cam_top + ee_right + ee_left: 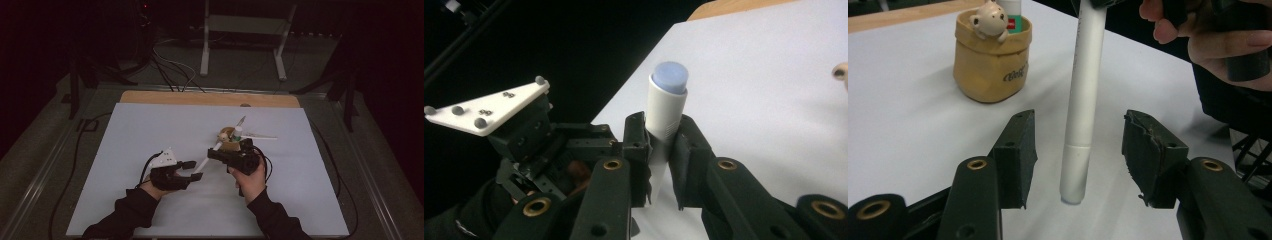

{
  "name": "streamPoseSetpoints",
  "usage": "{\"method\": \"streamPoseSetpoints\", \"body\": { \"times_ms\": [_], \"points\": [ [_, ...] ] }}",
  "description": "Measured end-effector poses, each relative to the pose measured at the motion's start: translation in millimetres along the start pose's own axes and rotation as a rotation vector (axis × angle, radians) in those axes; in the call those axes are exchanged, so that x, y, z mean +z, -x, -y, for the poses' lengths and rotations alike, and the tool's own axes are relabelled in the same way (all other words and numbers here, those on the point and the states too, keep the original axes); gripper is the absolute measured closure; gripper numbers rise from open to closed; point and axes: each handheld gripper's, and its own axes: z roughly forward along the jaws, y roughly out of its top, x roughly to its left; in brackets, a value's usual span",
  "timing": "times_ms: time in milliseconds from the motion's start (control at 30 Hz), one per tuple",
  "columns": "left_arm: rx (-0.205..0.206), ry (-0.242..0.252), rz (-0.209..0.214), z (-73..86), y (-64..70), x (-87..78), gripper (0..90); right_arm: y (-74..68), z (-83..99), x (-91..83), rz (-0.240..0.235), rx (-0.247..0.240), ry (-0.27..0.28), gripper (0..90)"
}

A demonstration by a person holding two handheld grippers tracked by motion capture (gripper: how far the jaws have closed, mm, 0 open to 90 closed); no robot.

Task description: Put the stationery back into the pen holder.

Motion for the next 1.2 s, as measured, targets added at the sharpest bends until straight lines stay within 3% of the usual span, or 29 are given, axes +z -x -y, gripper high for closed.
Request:
{"method": "streamPoseSetpoints", "body": {
  "times_ms": [267, 433, 633, 667, 767, 1200],
  "points": [
    [-0.004, -0.026, -0.031, -2.2, 1.9, -1.2, 33.3, -6.9, -5.2, -5.5, 0.050, -0.092, -0.001, 78.9],
    [-0.013, -0.048, -0.046, -2.4, 1.9, -1.5, 21.8, -8.2, -8.4, -9.7, 0.067, -0.117, 0.001, 78.9],
    [-0.010, -0.074, -0.063, -3.0, 2.1, -4.6, 15.9, -11.0, -12.5, -15.6, 0.092, -0.162, -0.003, 78.9],
    [0.005, -0.103, -0.060, -2.2, 2.7, -5.0, 10.2, -11.7, -14.0, -17.7, 0.094, -0.171, -0.003, 78.9],
    [0.001, -0.101, -0.039, -0.9, 2.9, -7.1, 3.0, -12.1, -15.8, -20.0, 0.103, -0.179, 0.002, 78.9],
    [0.019, -0.053, -0.065, 6.3, -2.7, -21.0, 0.1, -11.0, -40.7, -42.1, 0.166, -0.224, 0.071, 78.9]
  ]
}}
